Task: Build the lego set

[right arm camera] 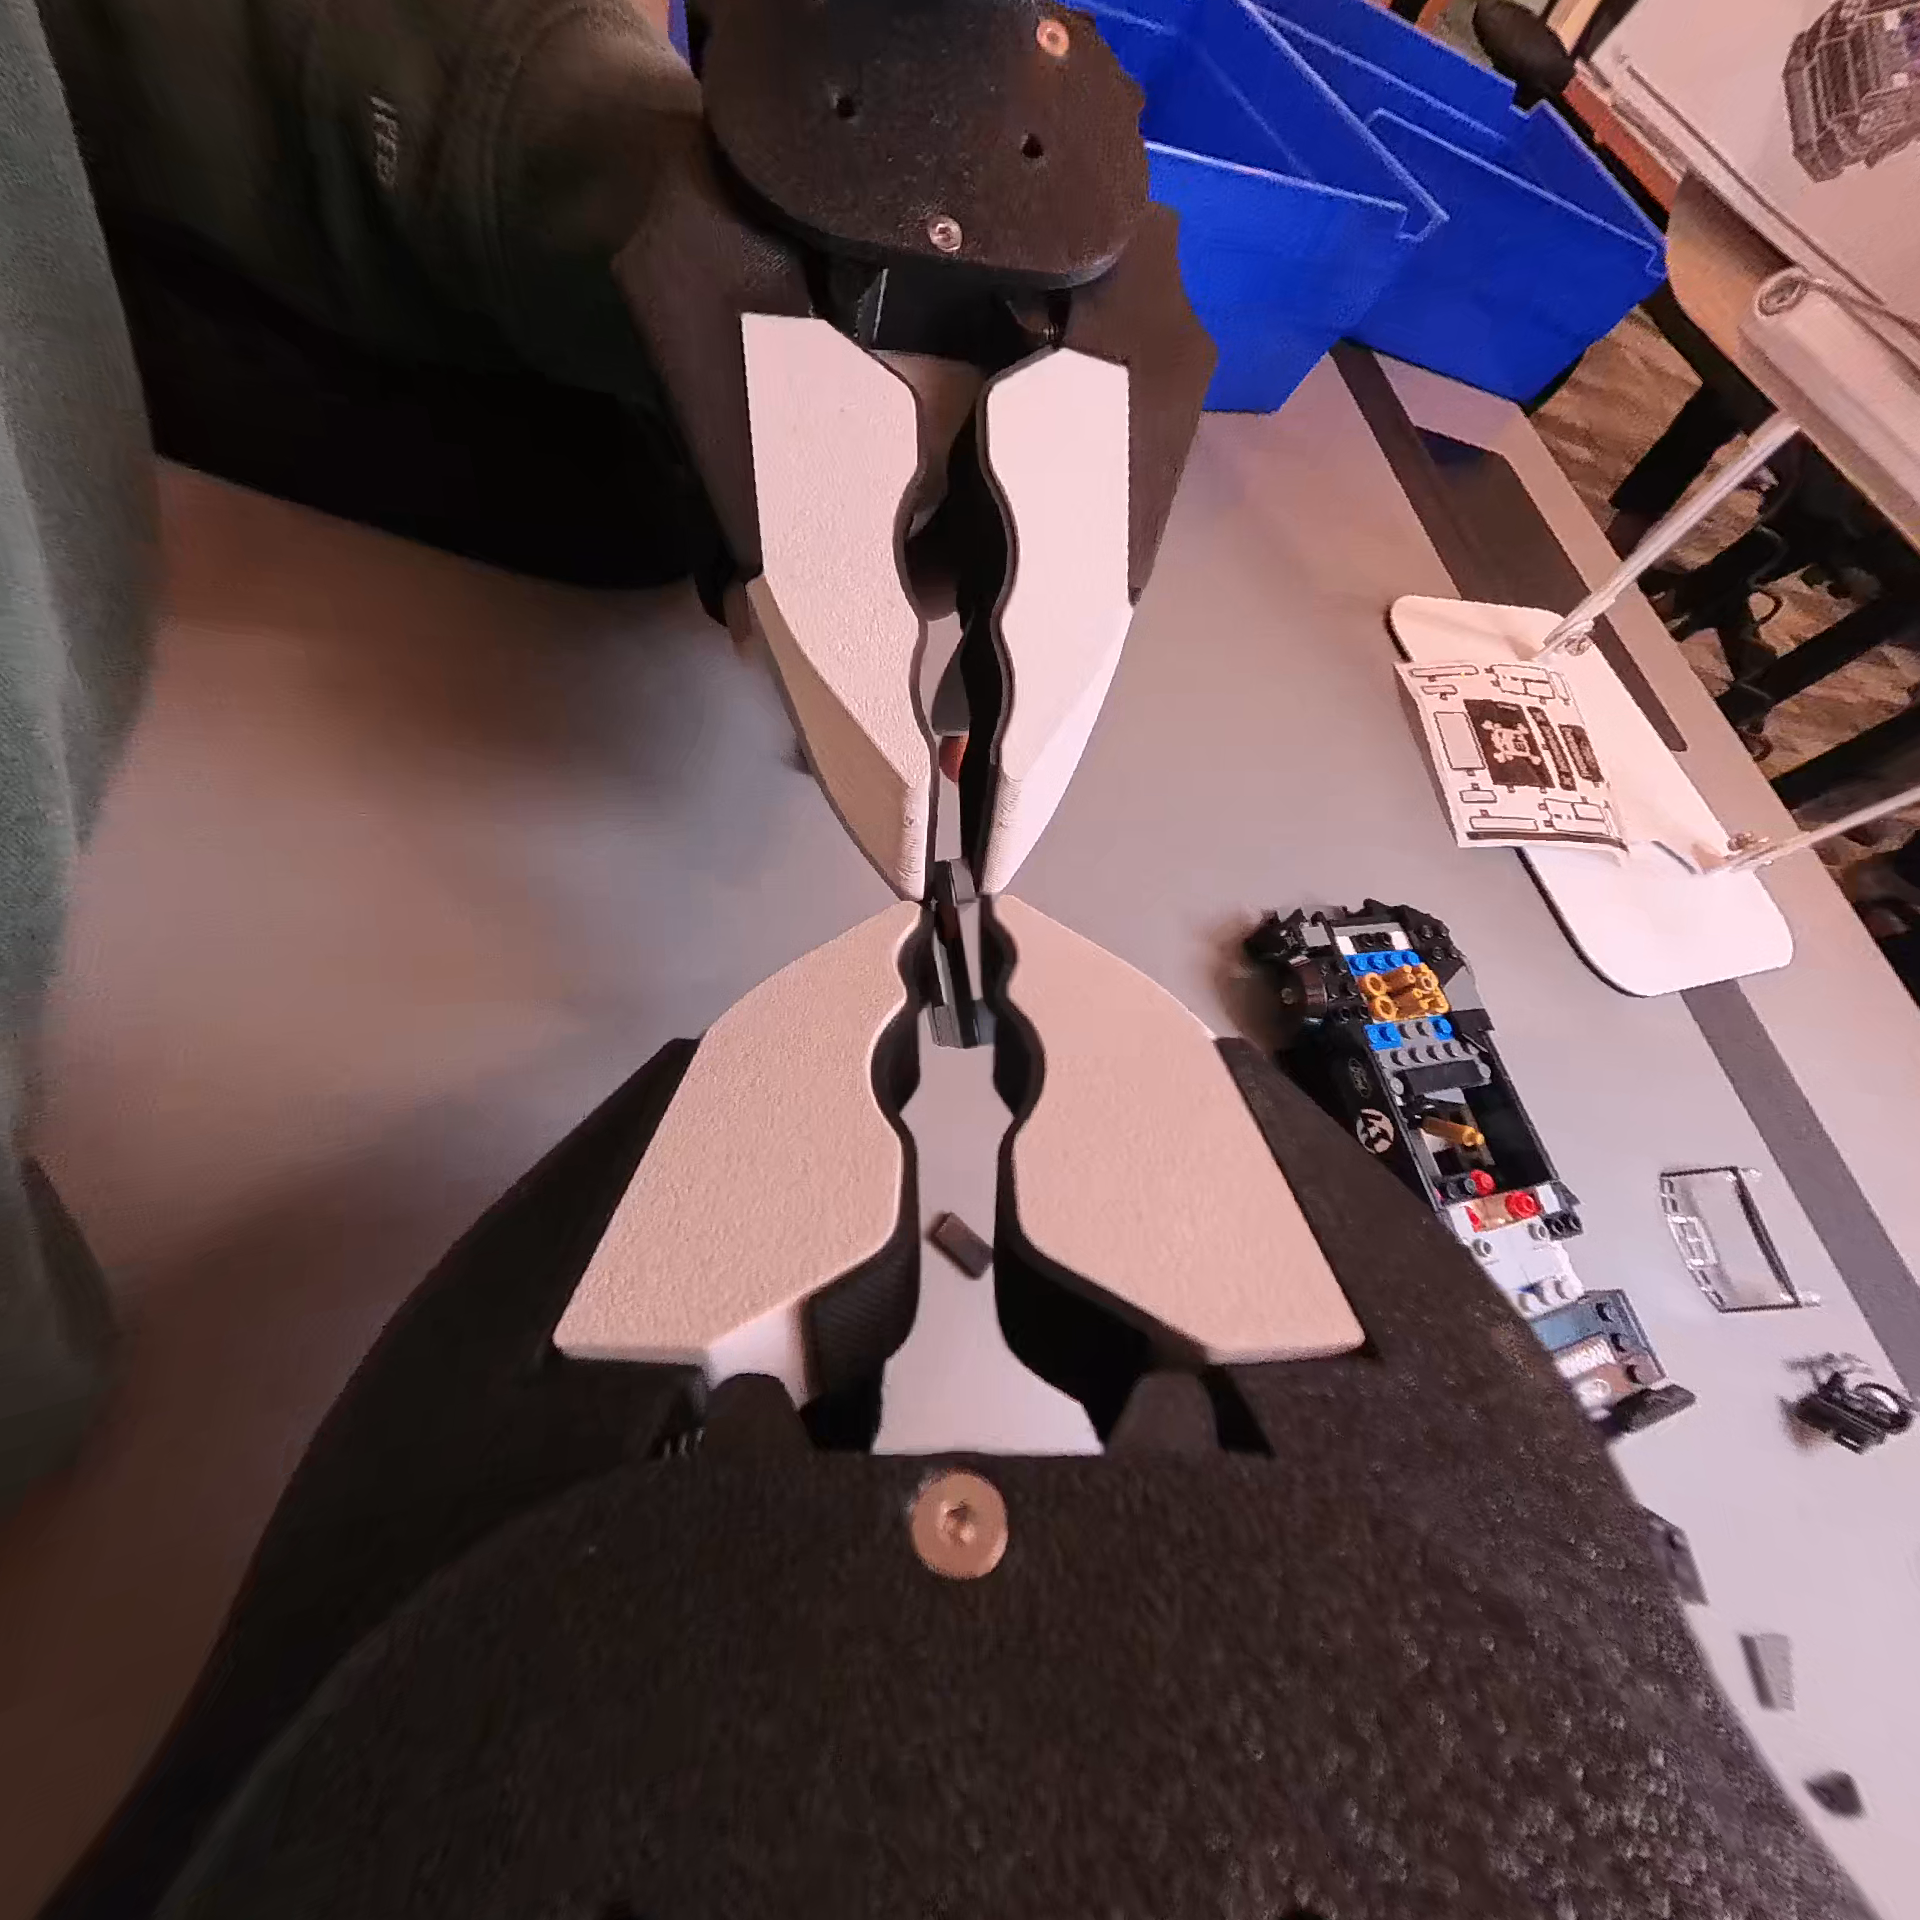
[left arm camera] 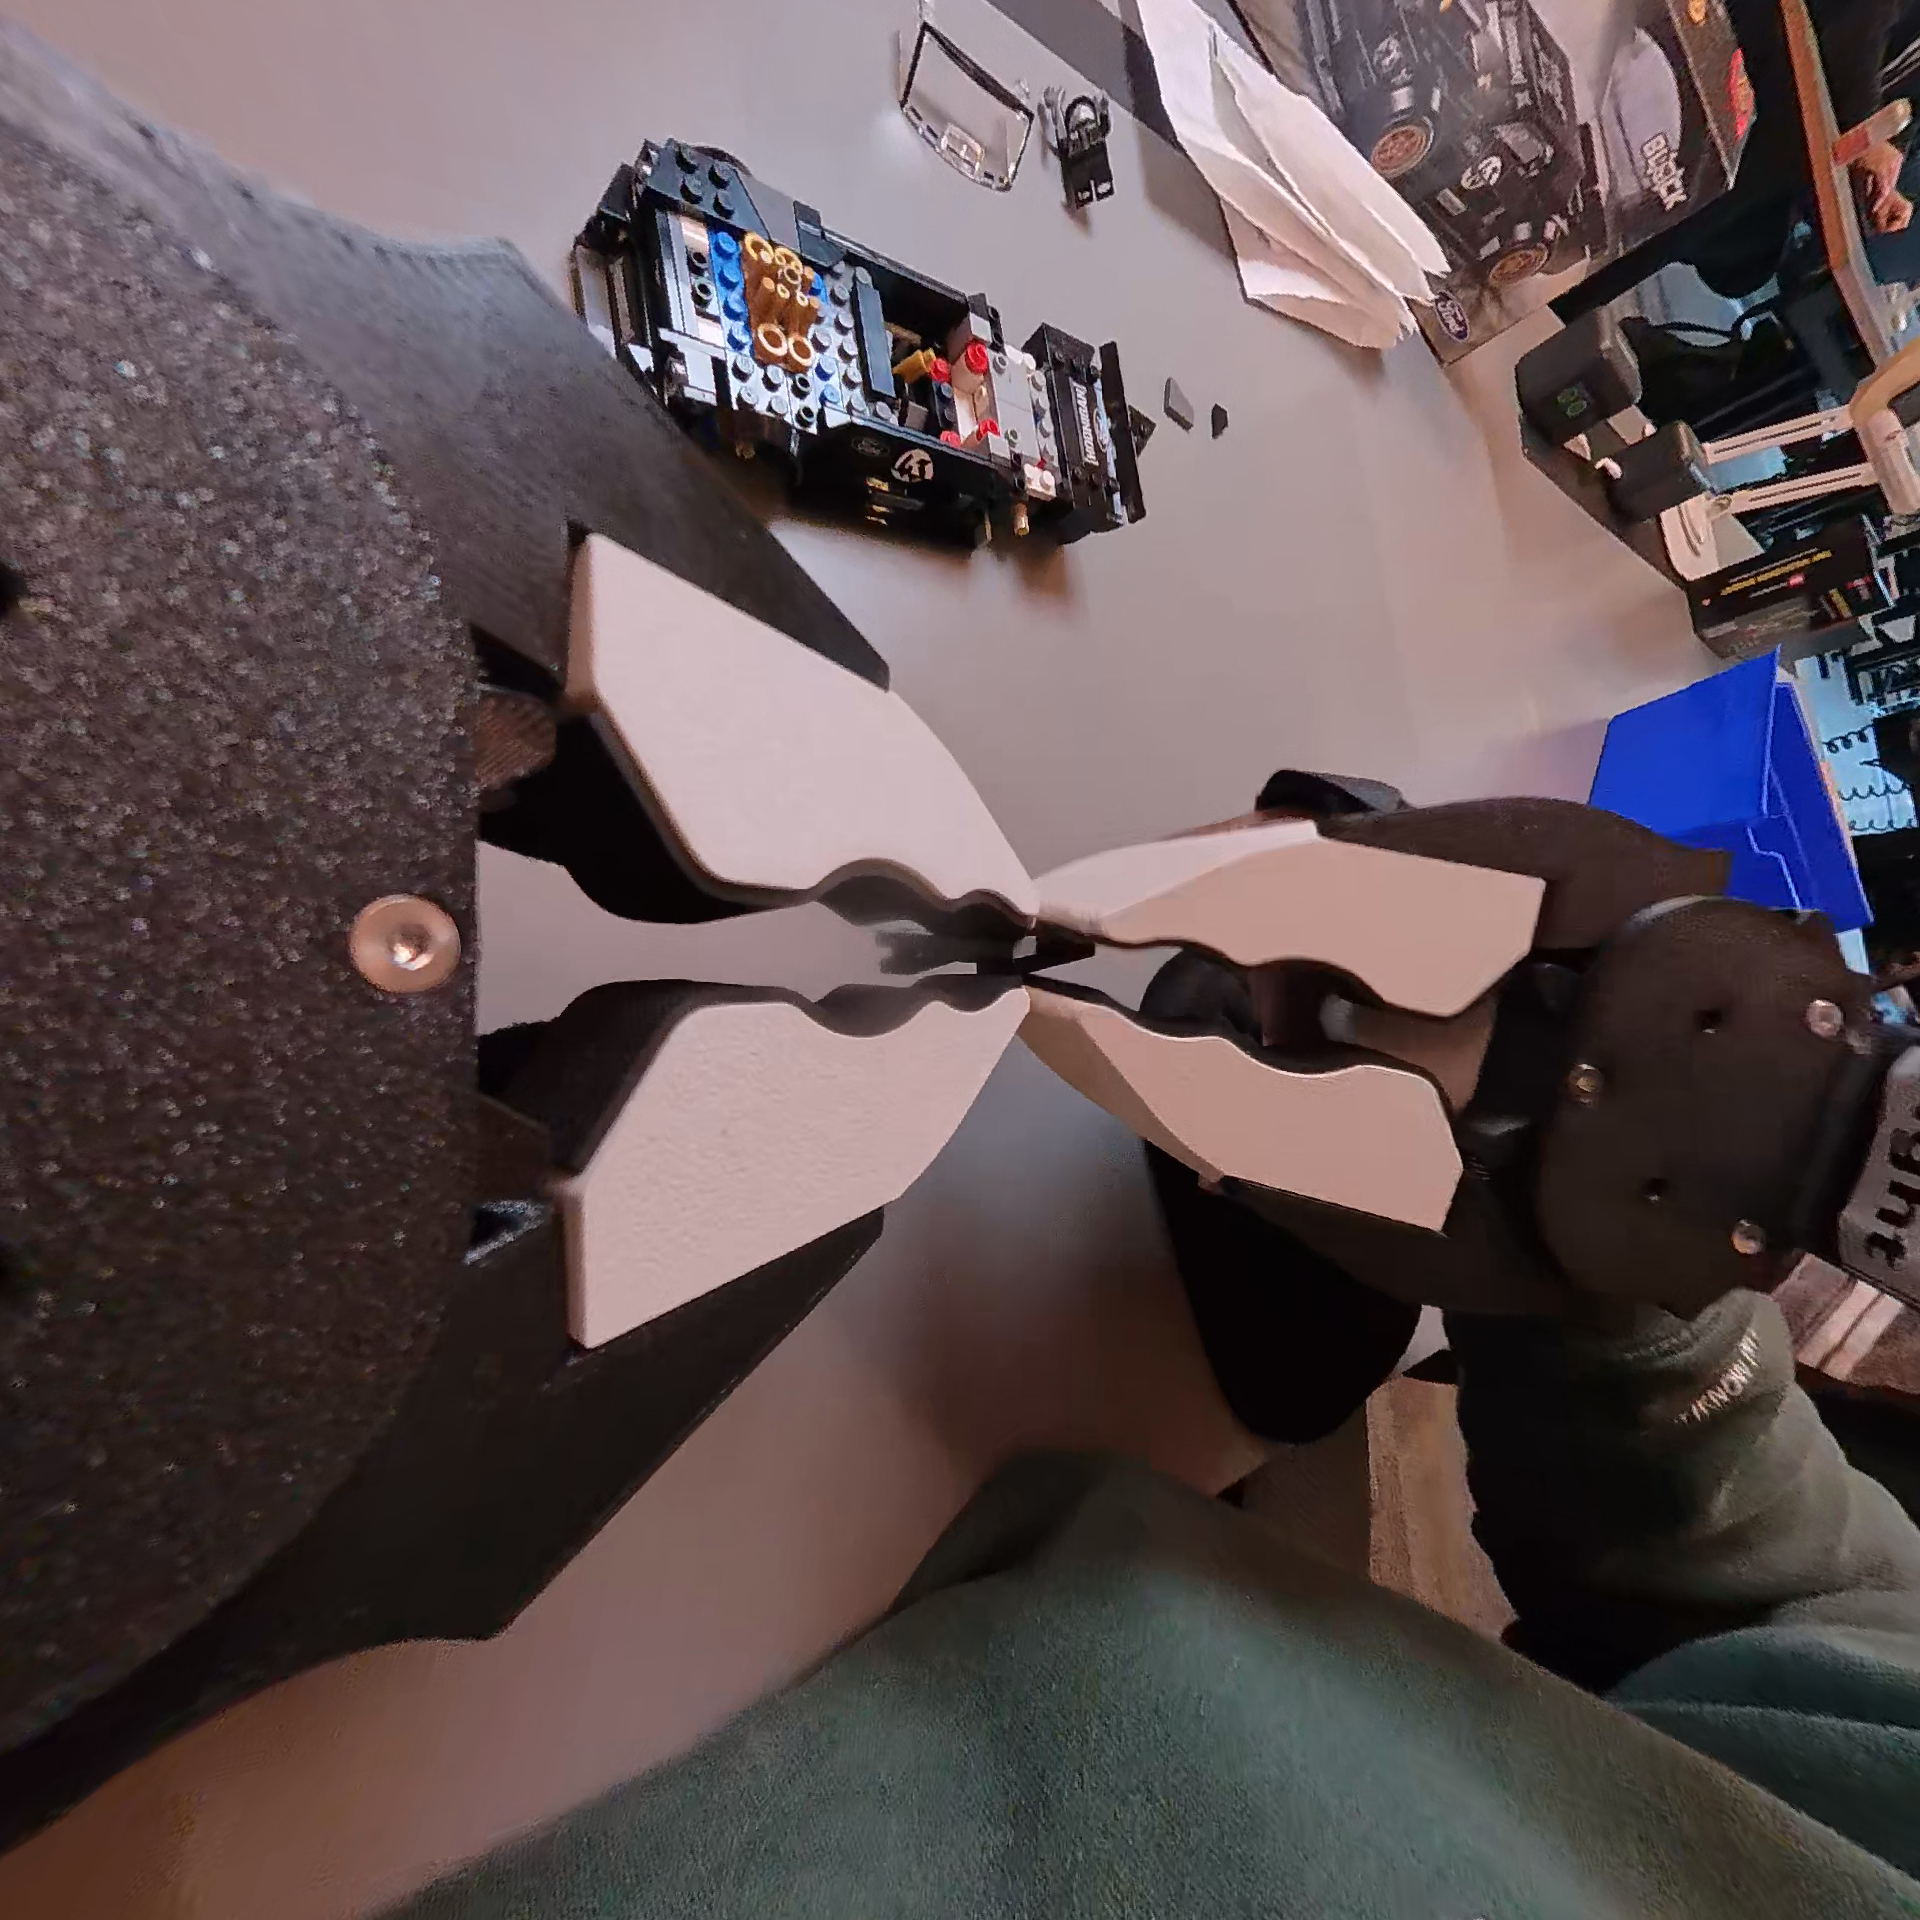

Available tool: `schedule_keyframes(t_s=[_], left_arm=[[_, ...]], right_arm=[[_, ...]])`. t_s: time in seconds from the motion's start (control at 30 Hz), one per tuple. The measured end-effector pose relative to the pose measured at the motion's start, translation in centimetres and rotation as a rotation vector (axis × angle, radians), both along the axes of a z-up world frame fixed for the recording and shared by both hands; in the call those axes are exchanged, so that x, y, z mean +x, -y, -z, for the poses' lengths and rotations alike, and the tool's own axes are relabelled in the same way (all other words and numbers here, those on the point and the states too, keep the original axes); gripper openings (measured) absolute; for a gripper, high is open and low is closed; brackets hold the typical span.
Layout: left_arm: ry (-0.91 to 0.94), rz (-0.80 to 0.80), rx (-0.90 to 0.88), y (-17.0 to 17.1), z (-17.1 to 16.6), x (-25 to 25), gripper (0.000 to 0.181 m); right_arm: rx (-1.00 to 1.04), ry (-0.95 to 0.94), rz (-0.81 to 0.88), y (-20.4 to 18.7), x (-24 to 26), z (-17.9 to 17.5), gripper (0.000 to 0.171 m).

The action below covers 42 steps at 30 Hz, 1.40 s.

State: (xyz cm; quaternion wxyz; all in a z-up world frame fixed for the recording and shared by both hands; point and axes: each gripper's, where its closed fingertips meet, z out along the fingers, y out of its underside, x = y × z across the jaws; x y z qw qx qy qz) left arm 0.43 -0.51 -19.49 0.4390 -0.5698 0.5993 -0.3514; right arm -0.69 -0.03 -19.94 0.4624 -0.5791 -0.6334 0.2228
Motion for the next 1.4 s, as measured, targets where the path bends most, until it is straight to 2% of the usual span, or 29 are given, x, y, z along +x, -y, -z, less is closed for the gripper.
schedule_keyframes(t_s=[0.03, 0.17, 0.33, 0.47, 0.53, 0.63, 0.67, 0.87, 0.97, 1.03, 1.2, 1.3, 1.4], left_arm=[[0.005, 0.007, -0.010, 0.2, -0.1, 0.0, 0.007], [0.006, 0.007, -0.045, 0.2, 0.0, 0.0, 0.007], [-0.036, 0.008, -0.105, 0.1, 1.3, -0.2, 0.007], [-0.069, 0.010, -0.330, 0.2, 2.5, -0.3, 0.006], [-0.051, 0.025, -0.363, 0.3, 2.5, -0.4, 0.006], [-0.029, 0.034, -0.350, 0.4, 1.9, -0.4, 0.006], [-0.030, 0.031, -0.342, 0.3, 1.9, -0.4, 0.006], [0.006, 0.037, -0.299, 0.3, 1.0, -0.3, 0.007], [0.050, 0.031, -0.256, 0.2, -0.1, -0.4, 0.028], [0.062, 0.032, -0.228, 0.1, -0.5, -0.6, 0.033], [0.083, 0.026, -0.210, 0.0, -1.0, -0.8, 0.024], [0.080, 0.029, -0.171, 0.1, -1.1, -0.6, 0.011], [0.081, 0.023, -0.133, 0.2, -1.4, -0.6, 0.009]], right_arm=[[-0.013, -0.008, -0.006, 0.1, -0.1, 0.1, 0.012], [-0.011, -0.025, -0.008, 0.1, -0.1, 0.2, 0.008], [-0.067, 0.006, 0.007, 0.1, 0.7, 1.0, 0.013], [-0.184, 0.047, 0.014, 0.3, 0.8, 2.6, 0.013], [-0.266, 0.054, 0.009, 0.3, 0.8, 3.3, 0.015], [-0.363, 0.031, -0.019, 0.5, 0.7, 3.6, 0.016], [-0.382, 0.022, -0.033, 0.6, 0.7, 3.6, 0.012], [-0.376, -0.040, -0.052, 0.7, 0.5, 2.9, 0.007], [-0.341, -0.103, -0.051, 0.6, 0.6, 2.0, 0.007], [-0.327, -0.165, -0.049, 0.4, 0.7, 1.1, 0.007], [-0.327, -0.303, -0.065, 0.4, 1.0, -1.0, 0.007], [-0.326, -0.318, -0.071, 0.4, 1.0, -1.3, 0.007], [-0.321, -0.324, -0.076, 0.6, 0.9, -1.6, 0.007]])
